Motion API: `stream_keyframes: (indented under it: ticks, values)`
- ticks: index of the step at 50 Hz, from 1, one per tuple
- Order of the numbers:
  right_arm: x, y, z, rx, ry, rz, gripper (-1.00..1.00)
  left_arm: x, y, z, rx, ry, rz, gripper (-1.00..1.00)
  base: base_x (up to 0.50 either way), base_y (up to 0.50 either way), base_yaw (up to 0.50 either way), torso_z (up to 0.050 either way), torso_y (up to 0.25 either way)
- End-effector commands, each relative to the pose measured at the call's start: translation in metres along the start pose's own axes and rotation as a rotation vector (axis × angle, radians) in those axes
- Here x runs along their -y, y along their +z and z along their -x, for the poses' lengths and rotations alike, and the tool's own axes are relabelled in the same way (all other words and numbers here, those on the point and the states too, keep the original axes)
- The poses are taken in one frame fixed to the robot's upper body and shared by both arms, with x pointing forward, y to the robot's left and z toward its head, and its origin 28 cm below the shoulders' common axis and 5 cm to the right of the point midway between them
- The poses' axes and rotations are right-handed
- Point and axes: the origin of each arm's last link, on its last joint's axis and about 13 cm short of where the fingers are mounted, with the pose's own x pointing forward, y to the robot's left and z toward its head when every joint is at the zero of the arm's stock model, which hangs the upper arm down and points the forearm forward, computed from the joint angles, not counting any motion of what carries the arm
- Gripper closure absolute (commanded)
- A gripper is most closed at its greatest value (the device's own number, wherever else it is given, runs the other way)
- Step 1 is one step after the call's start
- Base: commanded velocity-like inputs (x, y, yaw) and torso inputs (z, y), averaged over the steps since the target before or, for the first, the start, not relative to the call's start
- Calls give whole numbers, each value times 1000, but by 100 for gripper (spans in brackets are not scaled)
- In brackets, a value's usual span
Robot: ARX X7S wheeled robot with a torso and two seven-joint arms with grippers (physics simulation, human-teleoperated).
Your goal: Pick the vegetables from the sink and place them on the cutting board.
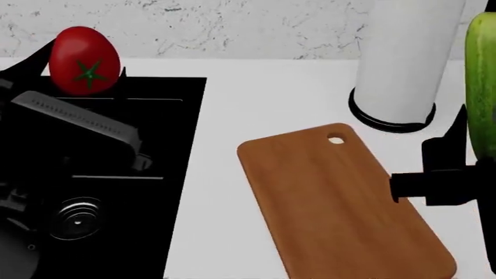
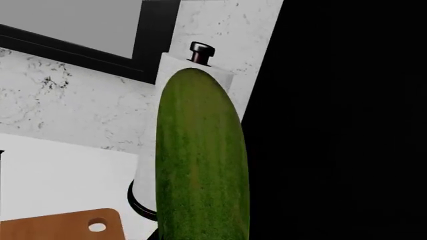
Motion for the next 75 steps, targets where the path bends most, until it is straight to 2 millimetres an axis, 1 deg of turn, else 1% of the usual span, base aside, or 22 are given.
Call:
stream_keyframes:
  ticks: [1,7,9,10,13,14,20,24,28,30,38,40,42,44,47,55,59,63,70,75]
  values:
    - [0,2,0,32,8,11,100,3,9,-1,24,-4,22,100,4,-500,0,0,0]
    - [-2,2,1,51,29,-18,100,11,15,-7,7,-57,74,100,54,-376,0,0,0]
    - [-3,1,1,31,14,12,100,14,23,-11,-39,-129,137,100,0,0,0,0,5]
    - [-4,2,1,33,18,14,100,17,28,-13,-31,-121,127,100,0,0,0,15,0]
    - [-7,3,-2,24,5,18,100,28,36,-19,-86,-215,216,100,0,0,0,0,0]
    - [-8,4,-3,12,14,-9,100,32,39,-22,-107,-255,251,100,0,0,0,0,0]
    - [-8,4,-1,7,18,-17,100,53,50,-35,-131,-376,308,100,0,0,0,0,0]
    - [-7,3,0,2,16,-23,100,62,50,-43,-201,-453,436,100,0,0,0,0,2]
    - [-7,1,1,-7,12,-26,100,72,50,-52,-264,-507,519,100,0,0,0,0,0]
    - [-6,0,2,-12,11,-33,100,77,50,-59,-285,-510,538,100,0,0,0,0,0]
    - [-5,-1,2,-20,4,-37,100,92,42,-72,-375,-544,614,100,0,0,0,0,1]
    - [-7,-1,1,-19,9,-39,100,95,41,-70,-381,-549,608,100,0,0,0,0,0]
    - [-8,-1,1,-15,12,-42,100,98,36,-70,-422,-515,595,100,0,0,0,0,0]
    - [-8,-2,1,-18,14,-40,100,99,29,-70,-458,-483,598,100,0,0,0,0,0]
    - [-8,-2,1,-21,14,-41,100,98,25,-70,-478,-441,594,100,0,0,0,0,3]
    - [-9,-2,-1,-25,13,-41,100,105,7,-61,-532,-451,558,100,0,0,0,0,0]
    - [-9,-4,0,-29,11,-43,100,109,0,-51,-558,-472,555,100,0,0,0,3,2]
    - [-9,-1,1,-26,11,-41,100,112,-5,-45,-578,-485,551,100,0,0,0,0,0]
    - [-11,-3,1,-32,13,-42,100,115,-11,-38,-595,-497,551,100,0,0,0,0,1]
    - [-12,-4,0,-33,16,-43,100,114,-12,-38,-598,-491,542,100,0,0,0,0,0]
